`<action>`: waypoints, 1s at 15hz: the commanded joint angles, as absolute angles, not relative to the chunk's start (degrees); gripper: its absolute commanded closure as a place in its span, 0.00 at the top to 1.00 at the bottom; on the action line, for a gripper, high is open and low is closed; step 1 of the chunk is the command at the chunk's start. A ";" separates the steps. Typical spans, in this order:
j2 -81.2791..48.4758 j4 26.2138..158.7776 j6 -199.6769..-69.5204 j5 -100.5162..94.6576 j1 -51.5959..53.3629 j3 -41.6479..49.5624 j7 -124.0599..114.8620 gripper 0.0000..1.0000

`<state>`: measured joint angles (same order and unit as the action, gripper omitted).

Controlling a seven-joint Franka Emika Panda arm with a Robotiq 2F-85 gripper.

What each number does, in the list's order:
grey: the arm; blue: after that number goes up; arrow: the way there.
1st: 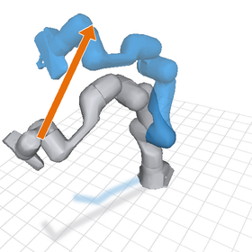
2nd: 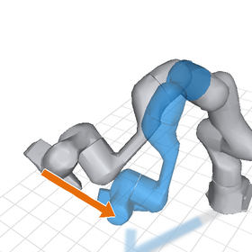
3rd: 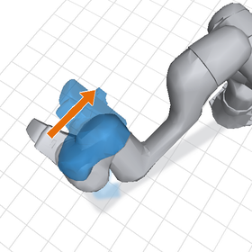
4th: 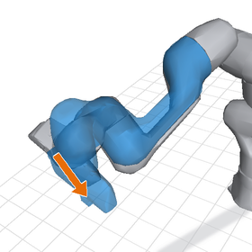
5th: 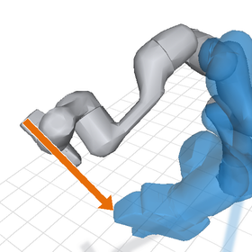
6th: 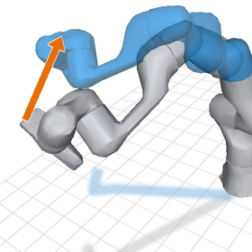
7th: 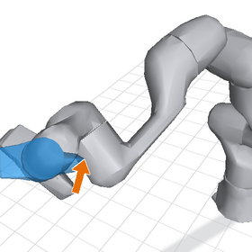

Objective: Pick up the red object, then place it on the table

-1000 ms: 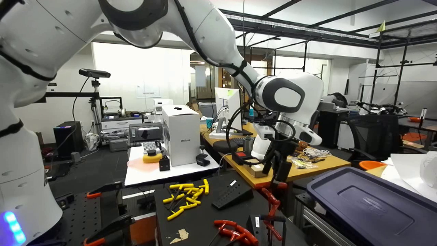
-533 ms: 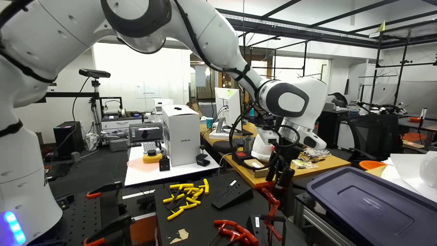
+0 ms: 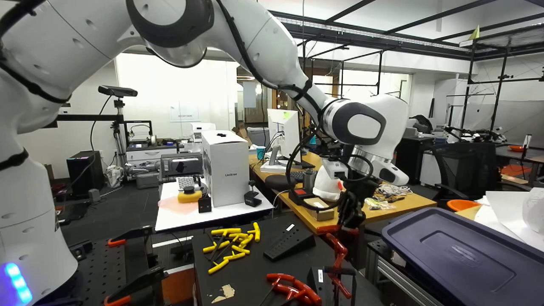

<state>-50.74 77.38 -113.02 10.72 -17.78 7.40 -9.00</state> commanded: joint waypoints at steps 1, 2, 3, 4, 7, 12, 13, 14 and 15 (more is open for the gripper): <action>-44.62 84.92 -117.86 10.60 -15.29 9.20 -13.50 0.05; -43.65 86.33 -119.13 10.30 -14.65 9.48 -14.44 0.05; -42.61 87.82 -120.51 9.83 -13.76 9.96 -15.52 0.05; -41.81 88.94 -121.38 9.42 -12.98 10.33 -16.37 0.05; -39.56 91.73 -122.11 8.22 -11.08 11.02 -17.66 0.05; -37.29 92.94 -119.92 7.43 -10.16 10.79 -16.91 0.05; -37.00 92.93 -119.68 7.27 -10.09 10.76 -16.92 0.05; -36.62 92.92 -119.21 7.23 -10.14 10.64 -16.70 0.05; -36.22 92.95 -118.72 7.26 -10.21 10.54 -16.51 0.05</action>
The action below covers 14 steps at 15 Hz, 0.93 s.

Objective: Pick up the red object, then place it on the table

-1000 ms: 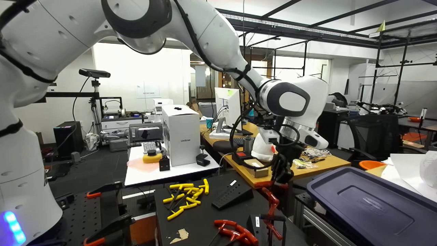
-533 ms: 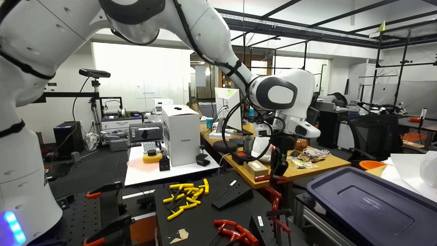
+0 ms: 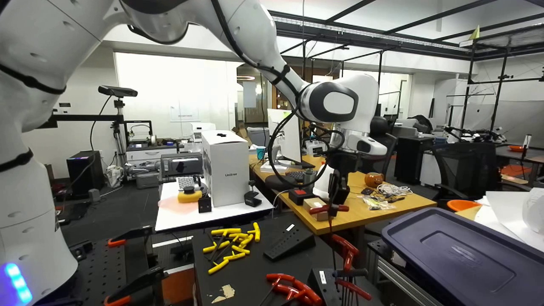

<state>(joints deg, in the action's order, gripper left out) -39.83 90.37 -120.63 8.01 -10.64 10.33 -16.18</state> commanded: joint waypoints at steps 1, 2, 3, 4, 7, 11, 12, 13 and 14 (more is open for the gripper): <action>-35.72 93.07 -118.16 7.26 -10.25 10.47 -16.31 0.05; -35.07 93.36 -117.71 7.21 -10.28 10.39 -15.94 0.05; -34.26 93.81 -117.45 7.12 -10.27 10.33 -15.56 0.05; -33.49 94.16 -117.10 6.93 -10.17 10.33 -15.40 0.05; -29.58 96.16 -115.87 5.77 -9.38 10.26 -14.85 0.05; -24.60 98.66 -114.64 4.62 -8.71 9.54 -13.18 0.05; -23.71 98.89 -113.66 4.58 -8.60 9.27 -12.79 0.05; -22.89 99.20 -113.09 4.49 -8.51 9.13 -12.33 0.05; -22.19 99.40 -112.17 4.39 -8.45 9.00 -11.75 0.05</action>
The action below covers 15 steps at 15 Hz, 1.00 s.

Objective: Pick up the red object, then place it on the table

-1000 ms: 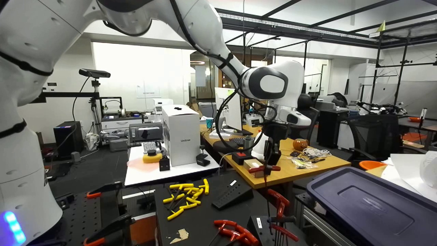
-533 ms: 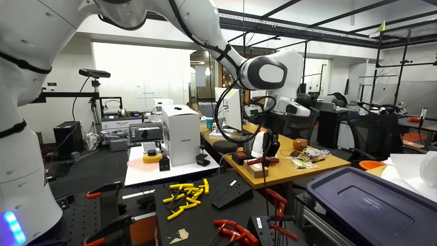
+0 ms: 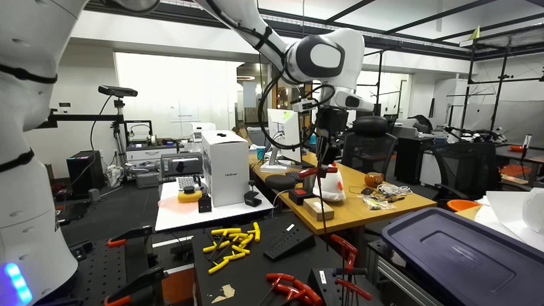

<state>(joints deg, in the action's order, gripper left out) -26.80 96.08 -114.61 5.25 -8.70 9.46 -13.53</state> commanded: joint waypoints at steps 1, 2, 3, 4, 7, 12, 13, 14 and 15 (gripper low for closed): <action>-21.71 99.36 -110.56 4.00 -8.34 8.77 -10.48 0.05; -21.57 99.18 -109.23 3.54 -8.07 8.75 -10.30 0.05; -21.56 98.75 -107.42 3.07 -7.97 8.62 -9.67 0.05; -21.55 98.46 -106.00 2.66 -7.86 8.51 -9.43 0.05; -22.13 97.69 -102.41 1.37 -7.60 7.99 -8.26 0.05; -24.06 96.14 -96.56 0.52 -7.13 7.05 -5.71 0.05; -24.84 95.67 -95.16 0.29 -7.08 6.81 -5.11 0.05; -25.67 95.21 -93.55 0.04 -7.13 6.50 -4.10 0.05; -26.51 94.97 -92.42 -0.17 -7.05 6.32 -3.75 0.05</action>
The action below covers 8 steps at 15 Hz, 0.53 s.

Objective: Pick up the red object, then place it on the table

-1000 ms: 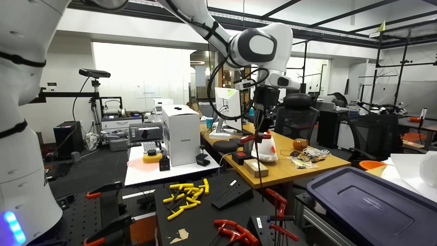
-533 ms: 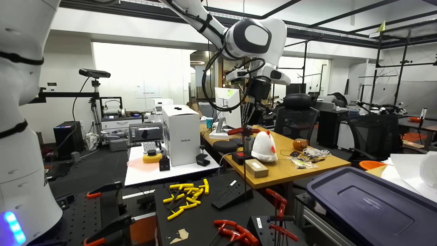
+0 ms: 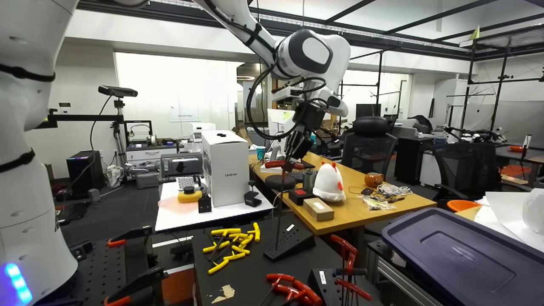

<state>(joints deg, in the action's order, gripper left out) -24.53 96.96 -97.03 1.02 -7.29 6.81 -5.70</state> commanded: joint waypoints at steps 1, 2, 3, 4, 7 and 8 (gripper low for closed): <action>-27.34 94.67 -91.42 -0.31 -7.00 6.16 -3.50 0.05; -28.22 94.49 -91.13 -0.74 -6.81 6.19 -3.68 0.05; -29.12 94.18 -90.45 -1.09 -6.67 6.19 -3.72 0.05; -30.06 93.87 -89.89 -1.42 -6.55 6.18 -3.86 0.05; -32.64 92.44 -88.13 -2.48 -6.46 6.34 -4.19 0.05; -33.52 91.87 -87.66 -2.91 -6.44 6.45 -4.40 0.05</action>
<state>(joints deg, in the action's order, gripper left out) -31.35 95.11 -91.61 -1.37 -6.68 6.27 -4.58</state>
